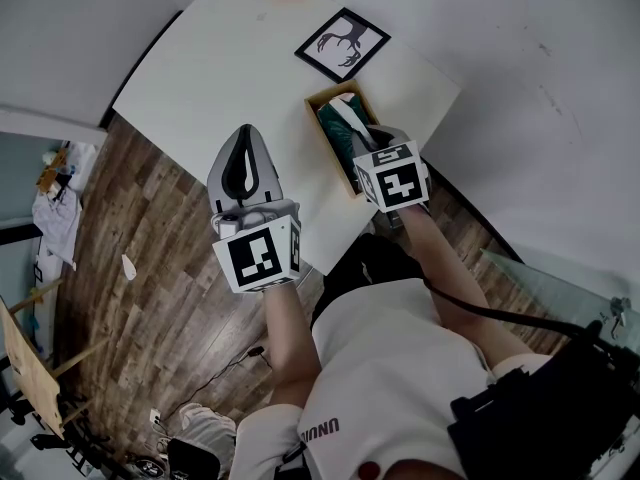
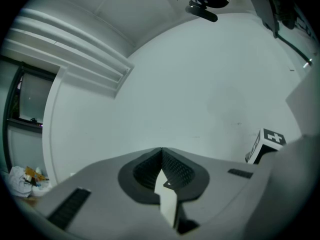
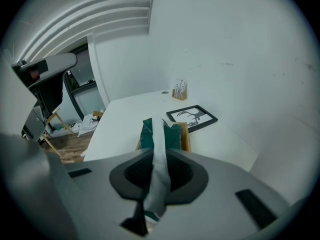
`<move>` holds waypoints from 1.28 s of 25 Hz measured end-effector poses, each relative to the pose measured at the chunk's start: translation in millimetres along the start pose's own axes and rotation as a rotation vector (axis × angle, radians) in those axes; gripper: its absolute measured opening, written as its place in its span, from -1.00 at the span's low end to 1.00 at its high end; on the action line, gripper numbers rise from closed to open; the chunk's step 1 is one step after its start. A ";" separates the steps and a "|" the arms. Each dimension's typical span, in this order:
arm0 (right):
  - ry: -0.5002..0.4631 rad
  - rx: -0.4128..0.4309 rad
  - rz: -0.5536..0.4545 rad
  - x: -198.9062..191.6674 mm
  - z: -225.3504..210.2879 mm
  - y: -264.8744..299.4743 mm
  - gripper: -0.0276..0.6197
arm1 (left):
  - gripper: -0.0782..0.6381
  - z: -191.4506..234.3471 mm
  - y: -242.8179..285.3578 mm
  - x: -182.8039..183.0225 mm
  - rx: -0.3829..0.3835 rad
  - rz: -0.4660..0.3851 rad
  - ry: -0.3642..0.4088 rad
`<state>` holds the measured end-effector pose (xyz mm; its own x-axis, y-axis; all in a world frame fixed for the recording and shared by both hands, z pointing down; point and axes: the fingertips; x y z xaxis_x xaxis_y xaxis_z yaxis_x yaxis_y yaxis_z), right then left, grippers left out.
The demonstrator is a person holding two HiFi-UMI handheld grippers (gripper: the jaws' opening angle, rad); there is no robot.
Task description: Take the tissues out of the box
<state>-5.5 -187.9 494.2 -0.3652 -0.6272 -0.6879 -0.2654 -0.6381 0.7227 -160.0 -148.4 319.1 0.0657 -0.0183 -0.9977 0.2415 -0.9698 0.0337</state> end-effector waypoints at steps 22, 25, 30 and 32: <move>0.010 -0.005 -0.043 8.1 -2.9 -13.5 -0.74 | -0.74 -4.4 -7.2 4.0 0.002 -0.006 0.006; 0.011 -0.006 -0.049 9.4 -3.2 -15.4 -0.74 | -0.74 -4.9 -8.2 4.7 0.002 -0.007 0.005; 0.015 -0.006 -0.066 13.2 -3.1 -19.8 -0.75 | -0.74 -4.9 -10.5 5.8 0.002 -0.014 0.006; 0.015 -0.007 -0.070 14.4 -3.3 -21.4 -0.75 | -0.75 -5.2 -11.2 6.1 0.002 -0.012 0.006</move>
<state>-2.2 -184.8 468.6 -0.3322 -0.5877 -0.7377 -0.2835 -0.6838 0.6724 -157.2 -136.4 312.9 0.0689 -0.0050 -0.9976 0.2399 -0.9706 0.0214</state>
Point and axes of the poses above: the fingertips, and each gripper's own axes: y forward along the fingers, z to its left, x out of its top, and after that the axes turned 11 degrees about -x, right-handed
